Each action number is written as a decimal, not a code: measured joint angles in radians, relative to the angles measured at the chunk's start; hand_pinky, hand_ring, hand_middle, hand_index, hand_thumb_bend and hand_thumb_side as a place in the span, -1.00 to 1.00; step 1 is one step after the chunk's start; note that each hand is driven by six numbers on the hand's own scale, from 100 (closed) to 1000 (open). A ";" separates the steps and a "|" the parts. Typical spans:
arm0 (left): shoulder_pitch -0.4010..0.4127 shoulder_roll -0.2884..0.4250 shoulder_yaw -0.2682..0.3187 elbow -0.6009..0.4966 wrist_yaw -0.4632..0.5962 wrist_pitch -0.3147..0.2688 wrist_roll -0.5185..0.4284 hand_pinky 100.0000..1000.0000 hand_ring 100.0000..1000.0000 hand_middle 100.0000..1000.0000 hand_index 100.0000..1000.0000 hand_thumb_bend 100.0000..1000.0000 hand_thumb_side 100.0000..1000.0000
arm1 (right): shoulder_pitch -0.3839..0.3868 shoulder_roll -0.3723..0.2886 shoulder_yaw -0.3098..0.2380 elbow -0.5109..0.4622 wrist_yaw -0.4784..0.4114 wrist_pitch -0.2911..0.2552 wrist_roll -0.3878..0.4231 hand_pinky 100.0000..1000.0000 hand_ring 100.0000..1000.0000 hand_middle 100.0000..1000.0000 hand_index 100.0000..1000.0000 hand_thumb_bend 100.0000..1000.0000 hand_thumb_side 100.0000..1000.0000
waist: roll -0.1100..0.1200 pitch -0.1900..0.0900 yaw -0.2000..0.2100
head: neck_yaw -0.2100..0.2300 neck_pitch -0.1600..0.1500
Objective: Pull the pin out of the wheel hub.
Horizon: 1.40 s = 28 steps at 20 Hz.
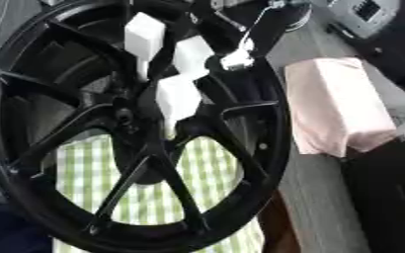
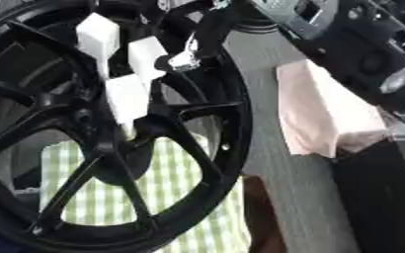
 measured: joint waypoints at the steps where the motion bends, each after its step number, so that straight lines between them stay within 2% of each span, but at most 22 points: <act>1: 0.000 -0.002 0.000 0.000 -0.001 0.000 0.000 0.81 0.44 0.21 0.62 -0.84 0.52 | 0.001 0.001 0.002 0.003 0.006 0.000 0.000 0.85 1.00 0.60 0.76 -0.77 -0.01 | -0.002 0.001 0.002 | -0.002 0.000; 5: -0.001 -0.007 -0.003 0.000 -0.005 0.000 0.000 0.81 0.44 0.21 0.62 -0.85 0.53 | 0.009 0.005 0.003 0.014 0.028 -0.005 -0.006 0.84 1.00 0.58 0.73 -0.76 -0.04 | -0.003 0.007 0.006 | -0.005 0.000; 7: -0.002 -0.007 -0.005 0.000 -0.007 0.000 0.000 0.81 0.44 0.21 0.62 -0.85 0.53 | 0.009 0.011 0.003 0.020 0.035 -0.006 -0.010 0.84 1.00 0.46 0.65 -0.77 -0.06 | -0.003 0.007 0.010 | -0.007 0.000; 8: -0.002 -0.007 -0.005 0.000 -0.007 0.001 -0.001 0.81 0.44 0.21 0.62 -0.85 0.53 | 0.009 0.012 0.003 0.021 0.035 -0.005 -0.013 0.83 1.00 0.32 0.55 -0.77 -0.09 | -0.003 0.008 0.010 | -0.008 0.000; 11: -0.003 -0.007 -0.005 0.000 -0.007 0.001 -0.002 0.81 0.45 0.22 0.62 -0.85 0.53 | 0.007 0.019 0.003 0.024 0.033 0.000 -0.021 0.81 0.97 0.09 0.32 -0.81 -0.15 | -0.003 0.008 0.010 | -0.009 0.000; 14: -0.004 -0.007 -0.005 0.000 -0.007 0.003 -0.003 0.81 0.45 0.22 0.62 -0.85 0.53 | 0.007 0.021 0.005 0.026 0.021 0.011 -0.033 0.79 0.90 -0.08 0.11 -1.00 -0.17 | -0.003 0.008 0.010 | -0.010 0.000; 17: -0.004 -0.007 -0.005 0.000 -0.007 0.005 -0.005 0.81 0.45 0.22 0.62 -0.85 0.53 | 0.005 0.027 0.008 0.026 -0.006 0.027 -0.046 0.77 0.84 -0.22 -0.07 -1.00 -0.15 | -0.002 0.008 0.010 | -0.010 0.001; 19: -0.004 -0.007 -0.005 0.000 -0.007 0.005 -0.006 0.81 0.45 0.22 0.62 -0.85 0.53 | -0.002 0.027 0.008 0.024 -0.031 0.040 -0.054 0.76 0.81 -0.26 -0.13 -1.00 -0.11 | -0.002 0.008 0.007 | -0.010 0.003; 20: -0.004 -0.007 -0.005 0.000 -0.007 0.006 -0.006 0.81 0.45 0.22 0.62 -0.83 0.55 | -0.003 0.027 0.008 0.021 -0.042 0.046 -0.057 0.76 0.80 -0.27 -0.14 -1.00 -0.02 | -0.001 0.008 0.006 | -0.010 0.003; 21: -0.004 -0.007 -0.005 0.000 -0.007 0.006 -0.007 0.81 0.45 0.22 0.62 -0.85 0.53 | -0.005 0.027 0.008 0.018 -0.052 0.052 -0.059 0.75 0.79 -0.30 -0.16 -1.00 -0.09 | 0.000 0.008 0.004 | -0.010 0.003; 28: -0.003 -0.007 -0.005 0.000 -0.007 0.006 -0.007 0.81 0.45 0.22 0.62 -0.84 0.52 | 0.018 -0.006 -0.030 -0.037 -0.114 0.073 -0.076 0.73 0.74 -0.34 -0.26 -1.00 -0.16 | 0.011 0.003 -0.005 | -0.010 0.003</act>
